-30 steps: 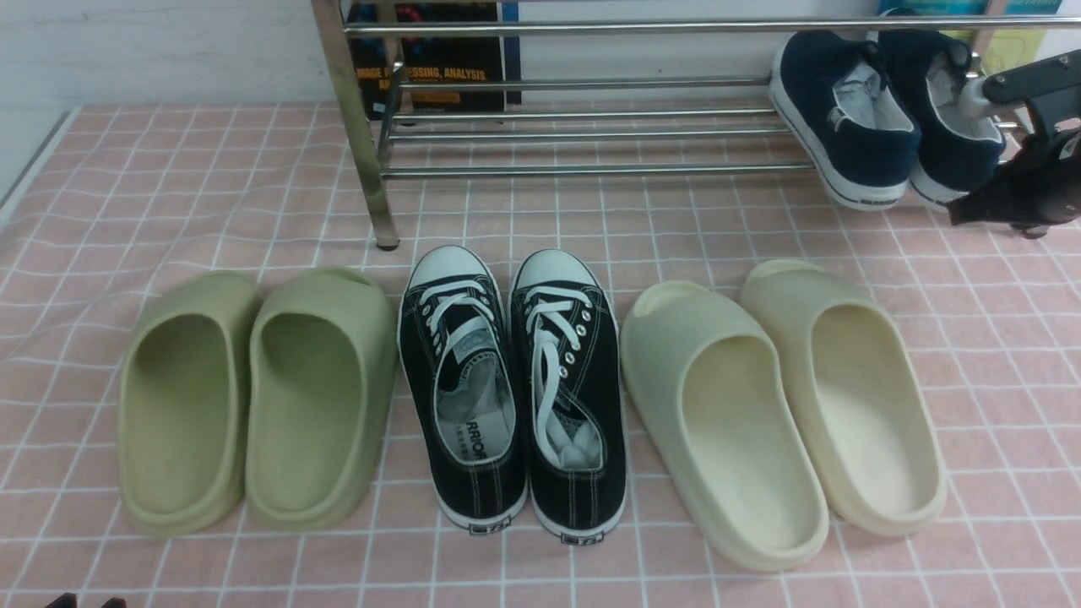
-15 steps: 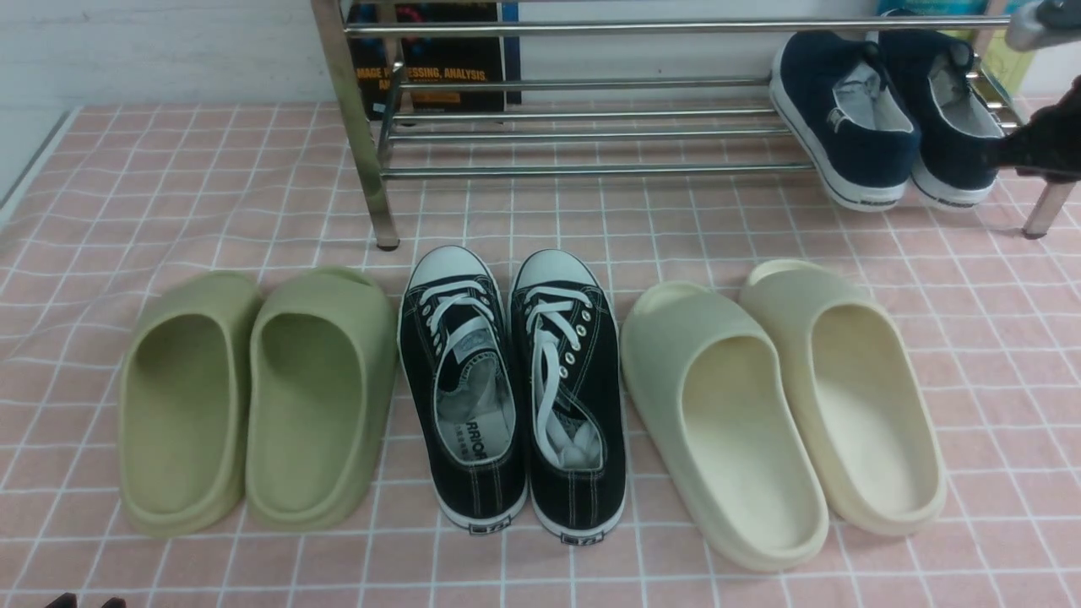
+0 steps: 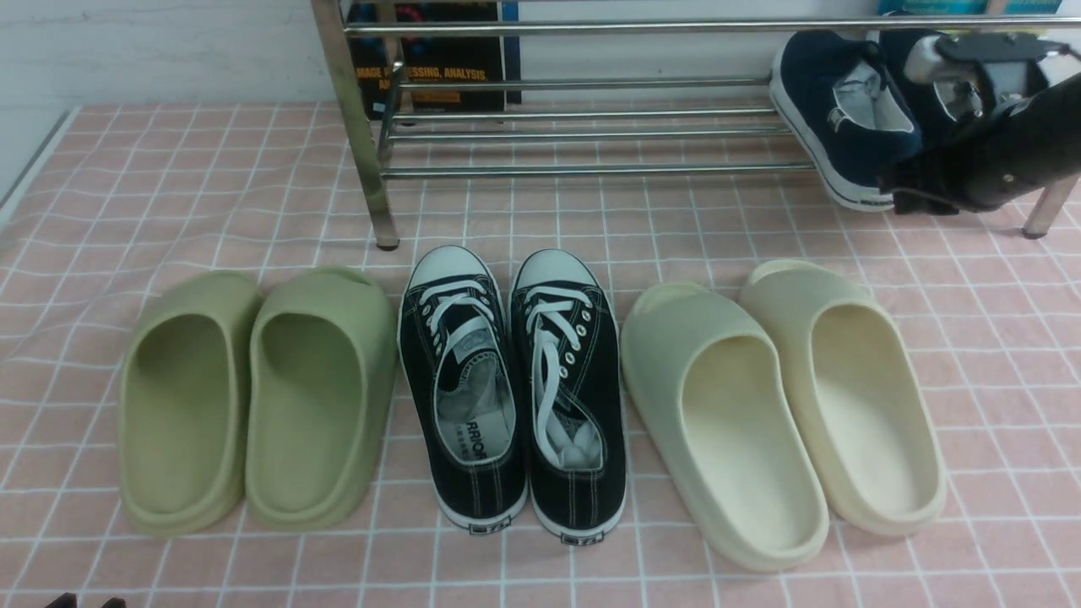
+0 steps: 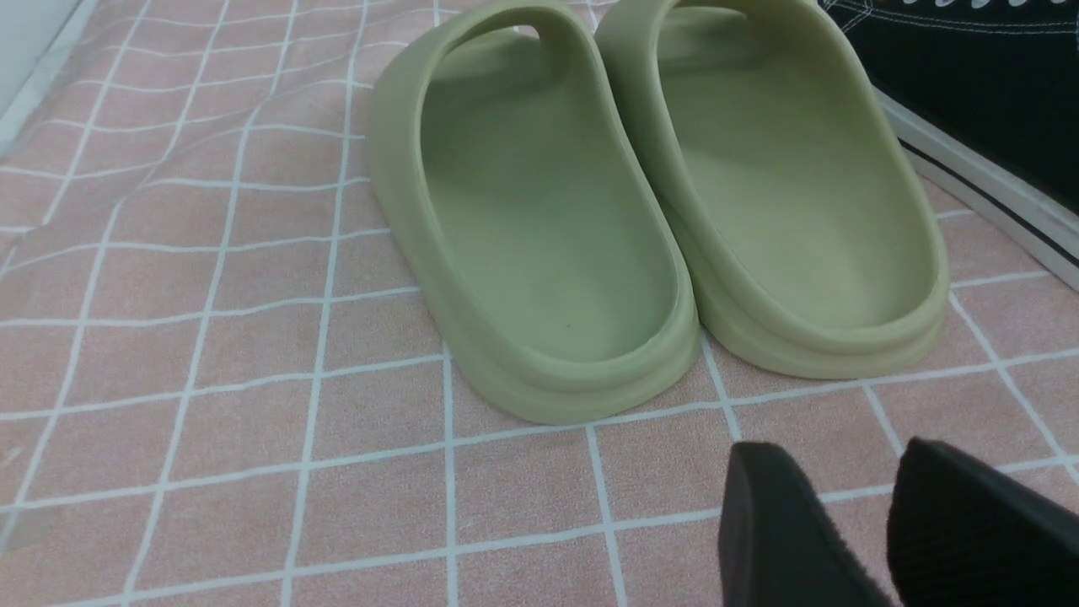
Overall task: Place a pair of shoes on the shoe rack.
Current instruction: Use the right arm to put a shoe into the shoe rack
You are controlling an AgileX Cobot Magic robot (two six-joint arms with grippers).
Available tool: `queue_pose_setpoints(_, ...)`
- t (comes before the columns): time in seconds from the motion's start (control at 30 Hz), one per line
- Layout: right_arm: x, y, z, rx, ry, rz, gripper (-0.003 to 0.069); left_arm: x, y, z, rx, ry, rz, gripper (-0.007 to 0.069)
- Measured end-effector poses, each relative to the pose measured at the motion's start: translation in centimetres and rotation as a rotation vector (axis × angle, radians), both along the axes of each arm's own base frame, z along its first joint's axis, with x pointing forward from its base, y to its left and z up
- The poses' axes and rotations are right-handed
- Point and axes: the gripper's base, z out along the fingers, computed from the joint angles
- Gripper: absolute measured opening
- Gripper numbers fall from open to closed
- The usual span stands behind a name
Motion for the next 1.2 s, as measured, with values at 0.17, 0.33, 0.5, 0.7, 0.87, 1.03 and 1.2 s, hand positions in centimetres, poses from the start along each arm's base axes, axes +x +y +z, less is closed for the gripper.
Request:
queue_pose_setpoints(0.17,1.1,0.9,-1.4,-0.008,-0.047,-0.007,0.0036,0.0,0.0,0.0,0.000,0.000,0.000,0.0239)
queue_pose_setpoints(0.33,1.5,2.0,-1.2,-0.016,-0.115,-0.003,0.0054,0.0,0.0,0.0,0.000,0.000,0.000,0.0239)
queue_pose_setpoints(0.5,1.5,2.2,-1.2,-0.012,-0.112,0.001,0.0122,0.0,0.0,0.0,0.000,0.000,0.000,0.0239)
queue_pose_setpoints(0.7,0.7,2.1,-1.8,-0.045,-0.007,0.056,0.0210,0.0,0.0,0.0,0.000,0.000,0.000,0.0239)
queue_pose_setpoints(0.87,0.4,0.6,-2.2,-0.163,0.034,0.098,0.0235,0.0,0.0,0.0,0.000,0.000,0.000,0.0239)
queue_pose_setpoints(1.03,0.6,-2.1,-2.1,-0.212,0.021,0.059,0.0237,0.0,0.0,0.0,0.000,0.000,0.000,0.0239)
queue_pose_setpoints(1.2,0.8,-4.0,-1.8,-0.191,-0.013,-0.020,0.0237,0.0,0.0,0.0,0.000,0.000,0.000,0.0239)
